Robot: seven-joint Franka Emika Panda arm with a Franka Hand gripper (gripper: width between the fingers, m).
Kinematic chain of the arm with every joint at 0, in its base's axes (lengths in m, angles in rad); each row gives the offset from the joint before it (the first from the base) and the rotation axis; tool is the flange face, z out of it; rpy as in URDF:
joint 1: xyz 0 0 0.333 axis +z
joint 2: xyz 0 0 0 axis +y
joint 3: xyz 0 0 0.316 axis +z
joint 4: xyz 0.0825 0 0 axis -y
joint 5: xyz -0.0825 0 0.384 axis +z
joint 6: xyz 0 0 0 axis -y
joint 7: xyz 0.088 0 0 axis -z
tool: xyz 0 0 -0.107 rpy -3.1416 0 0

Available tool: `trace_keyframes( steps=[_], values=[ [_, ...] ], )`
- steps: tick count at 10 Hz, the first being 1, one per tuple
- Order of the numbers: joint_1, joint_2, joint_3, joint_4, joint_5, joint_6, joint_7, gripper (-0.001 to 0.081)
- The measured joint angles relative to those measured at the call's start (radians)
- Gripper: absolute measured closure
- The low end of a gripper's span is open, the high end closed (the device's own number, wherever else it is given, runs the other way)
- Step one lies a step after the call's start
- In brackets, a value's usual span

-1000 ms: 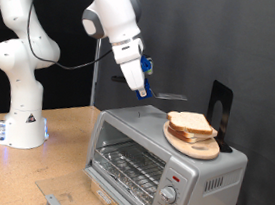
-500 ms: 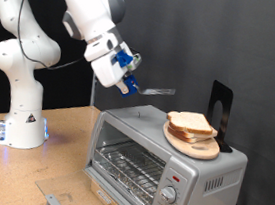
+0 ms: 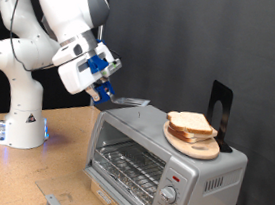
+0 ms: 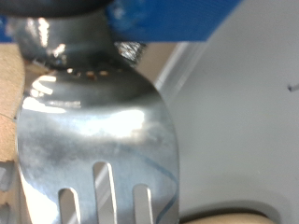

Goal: Make a piece of toast with the oven

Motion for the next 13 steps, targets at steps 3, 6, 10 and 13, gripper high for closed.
trace_keyframes(
  steps=[3,6,10,13],
  values=[
    [-0.006,-0.008,-0.029,-0.001,-0.010,-0.044,-0.040,0.0376],
    [-0.006,0.032,-0.009,0.026,-0.050,-0.077,0.012,0.0376],
    [0.011,0.145,0.024,0.091,-0.037,-0.020,0.050,0.0376],
    [0.037,0.203,0.030,0.132,-0.018,0.014,0.050,0.0376]
  ],
)
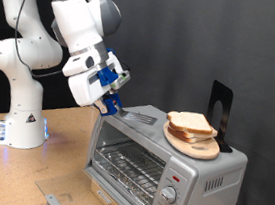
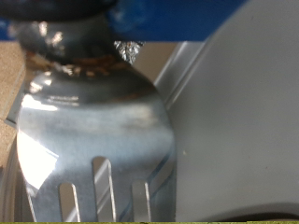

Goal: Make a piece of toast with the oven

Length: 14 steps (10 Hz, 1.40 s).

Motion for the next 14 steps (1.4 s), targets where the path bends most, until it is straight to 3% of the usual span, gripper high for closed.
trace_keyframes(
  steps=[6,14],
  values=[
    [0.039,0.068,0.021,0.054,0.037,0.026,-0.008,0.0376],
    [0.061,0.046,0.021,0.049,0.060,-0.003,-0.040,0.0376]
  ],
)
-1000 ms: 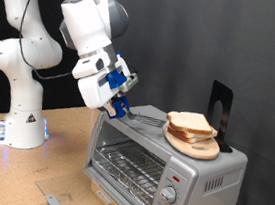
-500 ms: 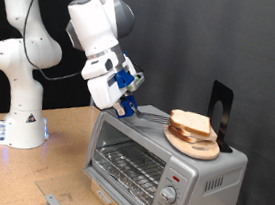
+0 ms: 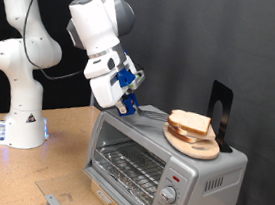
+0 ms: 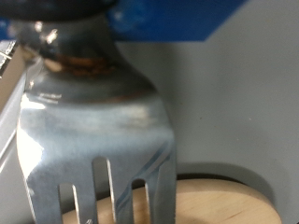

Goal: Make a piece of toast with the oven

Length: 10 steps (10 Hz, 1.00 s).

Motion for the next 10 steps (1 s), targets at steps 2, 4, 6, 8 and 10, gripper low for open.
trace_keyframes(
  steps=[2,4,6,8,10],
  values=[
    [0.000,-0.015,0.000,-0.005,0.000,0.000,0.000,0.0376],
    [0.000,-0.035,-0.001,-0.013,0.001,0.000,0.001,0.0376],
    [-0.001,-0.050,0.000,-0.019,-0.002,0.000,0.012,0.0376],
    [-0.008,-0.051,0.003,-0.019,-0.021,-0.017,0.049,0.0376],
    [-0.012,-0.038,0.003,-0.004,-0.043,-0.034,0.094,0.0376]
  ],
)
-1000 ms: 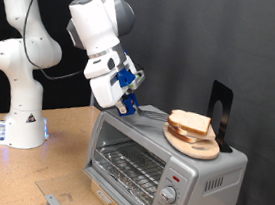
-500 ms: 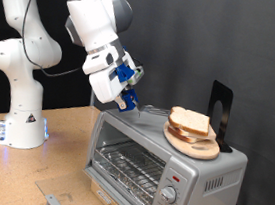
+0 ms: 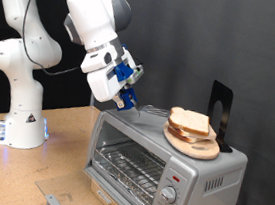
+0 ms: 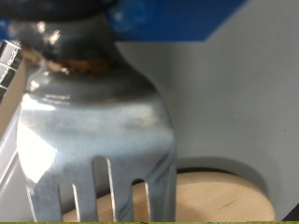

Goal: Make a piece of toast with the oven

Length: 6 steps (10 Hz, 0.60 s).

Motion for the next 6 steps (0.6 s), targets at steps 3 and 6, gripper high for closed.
trace_keyframes(
  steps=[3,6],
  values=[
    [-0.001,0.053,0.000,0.044,-0.016,-0.004,0.028,0.0376],
    [-0.001,0.106,0.004,0.087,-0.022,-0.003,0.029,0.0376]
  ],
)
